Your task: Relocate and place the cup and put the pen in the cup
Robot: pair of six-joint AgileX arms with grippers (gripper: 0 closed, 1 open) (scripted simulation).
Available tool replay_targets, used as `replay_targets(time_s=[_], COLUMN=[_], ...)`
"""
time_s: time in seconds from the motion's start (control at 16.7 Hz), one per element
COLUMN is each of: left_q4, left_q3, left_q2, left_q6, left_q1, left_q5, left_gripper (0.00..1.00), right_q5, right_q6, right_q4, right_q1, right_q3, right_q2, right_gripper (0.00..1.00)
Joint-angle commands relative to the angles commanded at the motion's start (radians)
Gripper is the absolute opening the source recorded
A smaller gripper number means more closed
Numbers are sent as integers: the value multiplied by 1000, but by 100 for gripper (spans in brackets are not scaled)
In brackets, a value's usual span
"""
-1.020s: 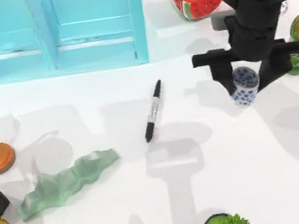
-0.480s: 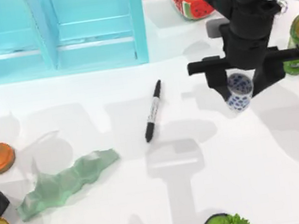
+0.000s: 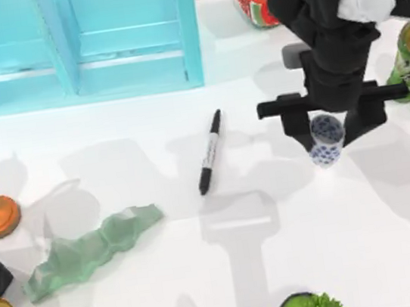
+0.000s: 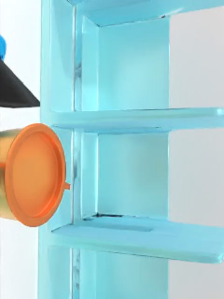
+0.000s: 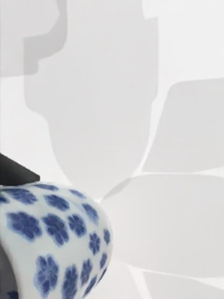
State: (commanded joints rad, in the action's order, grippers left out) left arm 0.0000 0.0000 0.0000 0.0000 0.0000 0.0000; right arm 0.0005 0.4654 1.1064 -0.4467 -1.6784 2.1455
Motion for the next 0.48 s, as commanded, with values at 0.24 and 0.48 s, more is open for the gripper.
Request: replay_targets(time_s=[0.24, 0.48], left_q4=[0, 0], left_q3=[0, 0], left_q2=[0, 0], left_q6=[0, 0], left_q1=[0, 0], left_q5=[0, 0], left_gripper=[100, 100], right_q5=[0, 0], right_q6=[0, 0], right_q4=[0, 0], right_q1=[0, 0], right_q3=[0, 0], right_q2=[0, 0], right_gripper=[38, 68])
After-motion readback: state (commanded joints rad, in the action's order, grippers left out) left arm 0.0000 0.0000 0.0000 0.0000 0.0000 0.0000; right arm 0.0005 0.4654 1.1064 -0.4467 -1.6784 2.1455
